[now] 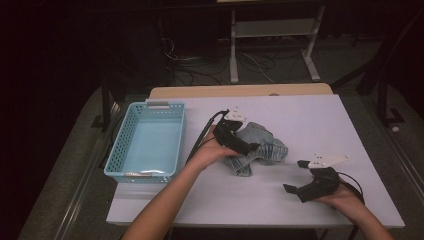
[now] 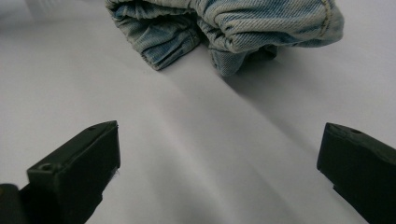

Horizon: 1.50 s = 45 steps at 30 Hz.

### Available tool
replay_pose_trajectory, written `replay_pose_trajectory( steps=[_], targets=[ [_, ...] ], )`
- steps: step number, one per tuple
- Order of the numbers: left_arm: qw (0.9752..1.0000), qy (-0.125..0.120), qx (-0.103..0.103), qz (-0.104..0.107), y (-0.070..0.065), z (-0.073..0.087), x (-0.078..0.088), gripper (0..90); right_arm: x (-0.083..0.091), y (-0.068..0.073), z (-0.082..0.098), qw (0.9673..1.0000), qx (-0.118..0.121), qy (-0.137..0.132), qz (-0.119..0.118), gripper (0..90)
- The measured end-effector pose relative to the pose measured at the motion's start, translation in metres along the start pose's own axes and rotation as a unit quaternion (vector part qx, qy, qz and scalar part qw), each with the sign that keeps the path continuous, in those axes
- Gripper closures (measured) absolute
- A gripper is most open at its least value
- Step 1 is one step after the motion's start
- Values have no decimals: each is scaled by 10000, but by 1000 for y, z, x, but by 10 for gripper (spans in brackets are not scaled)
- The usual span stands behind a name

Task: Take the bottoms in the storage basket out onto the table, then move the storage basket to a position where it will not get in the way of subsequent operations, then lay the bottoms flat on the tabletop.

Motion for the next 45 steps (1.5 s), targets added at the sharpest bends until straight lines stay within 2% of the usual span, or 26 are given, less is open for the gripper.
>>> replay_pose_trajectory(
  steps=[4, 9, 14, 20, 31, 40, 45],
  targets=[
    [10000, 21, -28, -59, -1, 2, 5, 0, 0, 0, 0, 10000, -7, 1, -3, 0],
    [10000, 50, 43, -64, -3, 5, 11, 0, 0, 0, 0, 10000, 1, -3, -3, 0],
    [10000, 82, 23, -22, -8, 8, 15, 0, 0, 0, 0, 10000, -1, -7, -6, 0],
    [9999, 116, 25, -99, -14, 16, 22, 0, 0, 0, 0, 10000, 9, 1, -9, 0],
    [9997, 4, 191, -170, -20, 35, 37, 0, 0, 0, -1, 10000, 37, -8, -15, 0],
    [9992, -110, 241, -291, -28, 54, 42, 0, -2, 0, -2, 10000, 23, 0, -27, 0],
    [9991, -80, 234, -340, -34, 64, 44, 0, -3, 0, -2, 10000, 29, 32, -6, 0]
  ],
)
Point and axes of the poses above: each handheld gripper's, and its own axes: x roughly backward along the jaws, z roughly out of its underside, y roughly to its left, the point moved 1 cm from there along -x, roughly forward along the jaws, and after that the axes turned 10 degrees about z, right-handed, at the moved point
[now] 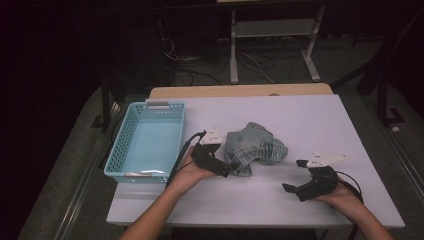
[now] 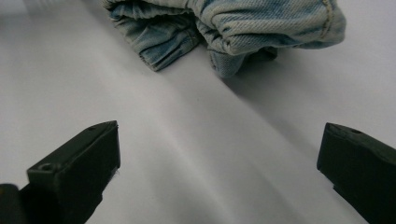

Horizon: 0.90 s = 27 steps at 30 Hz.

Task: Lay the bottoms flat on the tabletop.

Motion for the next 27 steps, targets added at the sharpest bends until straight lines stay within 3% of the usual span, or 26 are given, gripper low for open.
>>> replay_pose_trajectory(
  steps=[4, 16, 27],
  targets=[
    [9999, 11, -3, -105, -4, 5, 1, 0, 2, 1, 1, 10000, 51, -9, -8, 0],
    [9999, -4, 140, -68, -20, 35, 6, 0, 1, 1, 0, 10000, 43, -14, -36, 0],
    [9995, 40, 305, -84, -27, 57, 11, 0, 0, 0, -2, 9999, -74, 22, -82, 0]
  ],
)
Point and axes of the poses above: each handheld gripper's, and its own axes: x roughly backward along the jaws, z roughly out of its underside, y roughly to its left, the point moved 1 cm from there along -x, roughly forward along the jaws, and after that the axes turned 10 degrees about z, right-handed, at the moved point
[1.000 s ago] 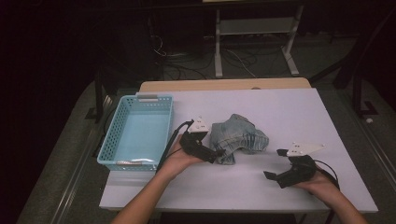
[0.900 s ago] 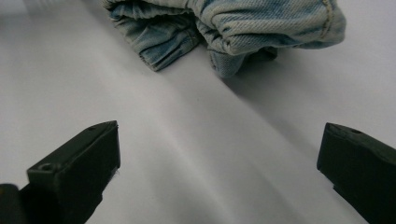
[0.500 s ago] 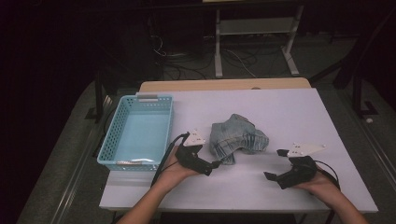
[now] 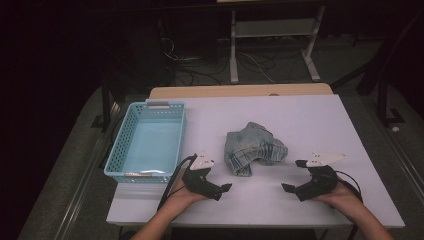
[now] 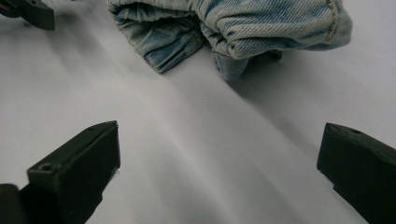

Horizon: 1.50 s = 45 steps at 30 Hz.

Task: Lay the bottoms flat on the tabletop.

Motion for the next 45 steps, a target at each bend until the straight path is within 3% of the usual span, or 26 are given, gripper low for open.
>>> replay_pose_trajectory(
  steps=[7, 16, 23, 28, 36, 45],
  targets=[
    [9999, 112, 17, -21, -7, 10, 6, 0, 6, 4, -1, 9997, 28, 119, -234, 7],
    [10000, 53, 74, 40, -6, 10, 9, 0, 9, 3, -6, 9987, -157, 153, -468, 217],
    [9999, -7, 115, 120, -3, 10, 11, 0, 8, 4, -6, 9973, -206, 265, -649, 418],
    [9996, -43, 135, 225, -2, 9, 12, 0, 6, 8, -7, 9970, -71, 345, -690, 592],
    [9995, -23, 249, 189, 0, 10, 10, 0, 2, 7, -10, 9971, 87, 408, -636, 886],
    [9993, -74, 341, 109, 1, 9, 9, 0, -5, 3, -16, 9975, 26, 472, -523, 887]
  ],
)
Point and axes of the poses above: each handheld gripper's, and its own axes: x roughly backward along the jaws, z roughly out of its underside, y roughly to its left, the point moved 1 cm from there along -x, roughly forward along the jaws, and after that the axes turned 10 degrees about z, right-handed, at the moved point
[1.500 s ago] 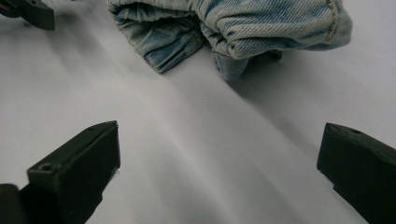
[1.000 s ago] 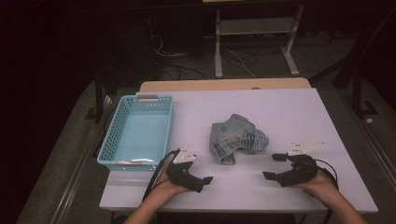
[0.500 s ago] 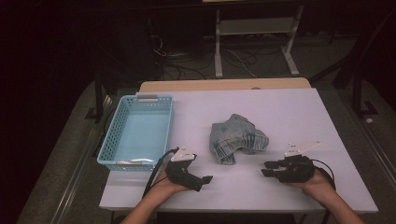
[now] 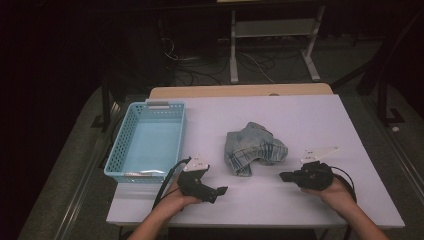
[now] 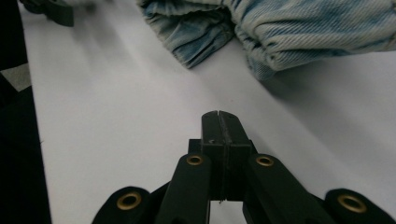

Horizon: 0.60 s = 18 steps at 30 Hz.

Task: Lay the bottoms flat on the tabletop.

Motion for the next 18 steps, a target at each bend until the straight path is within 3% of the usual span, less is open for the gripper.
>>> replay_pose_trajectory(
  steps=[10, 18],
  targets=[
    [9999, 130, -53, -48, 1, 2, -2, 0, -7, -8, -10, 9999, -115, -88, 51, 887],
    [9998, 161, -62, -36, 1, 2, -2, 0, -1, -11, -16, 9993, -189, -326, 33, 887]
  ],
)
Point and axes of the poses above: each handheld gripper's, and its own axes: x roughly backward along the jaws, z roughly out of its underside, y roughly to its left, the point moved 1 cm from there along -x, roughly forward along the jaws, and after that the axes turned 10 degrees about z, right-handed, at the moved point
